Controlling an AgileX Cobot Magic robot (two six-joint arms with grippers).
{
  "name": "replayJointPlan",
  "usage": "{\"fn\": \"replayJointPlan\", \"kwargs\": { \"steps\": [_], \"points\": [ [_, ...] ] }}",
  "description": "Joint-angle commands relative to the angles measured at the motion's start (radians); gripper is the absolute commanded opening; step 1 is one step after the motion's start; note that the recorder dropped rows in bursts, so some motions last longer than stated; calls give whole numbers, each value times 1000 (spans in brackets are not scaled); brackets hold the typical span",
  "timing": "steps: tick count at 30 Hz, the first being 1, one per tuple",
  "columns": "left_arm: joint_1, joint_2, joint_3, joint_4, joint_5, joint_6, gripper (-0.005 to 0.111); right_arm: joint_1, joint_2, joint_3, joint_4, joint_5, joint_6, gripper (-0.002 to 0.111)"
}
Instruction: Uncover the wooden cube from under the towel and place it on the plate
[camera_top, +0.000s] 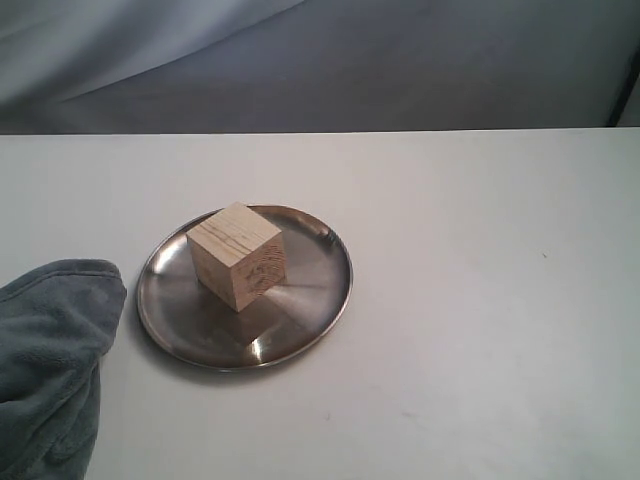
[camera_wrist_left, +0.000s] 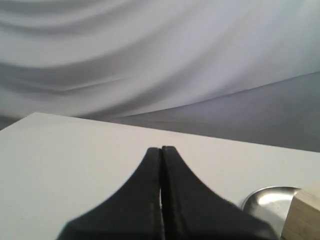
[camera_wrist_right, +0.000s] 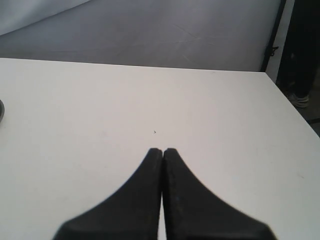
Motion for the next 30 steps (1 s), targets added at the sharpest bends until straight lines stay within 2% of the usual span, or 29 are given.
{"fn": "replayJointPlan", "kwargs": {
  "steps": [1,8,20,27,30],
  "points": [
    [3,-2,48,7,1,20,0,0,-6,4,4,-14,-8,0],
    [3,-2,107,37,5,23,0,0,-6,4,4,-14,-8,0],
    [3,-2,108,37,44,89,0,0,-6,4,4,-14,-8,0],
    [3,-2,108,19,42,104,0,0,-6,4,4,-14,-8,0],
    [3,-2,108,-32,38,170,0,0,-6,4,4,-14,-8,0]
  ]
}}
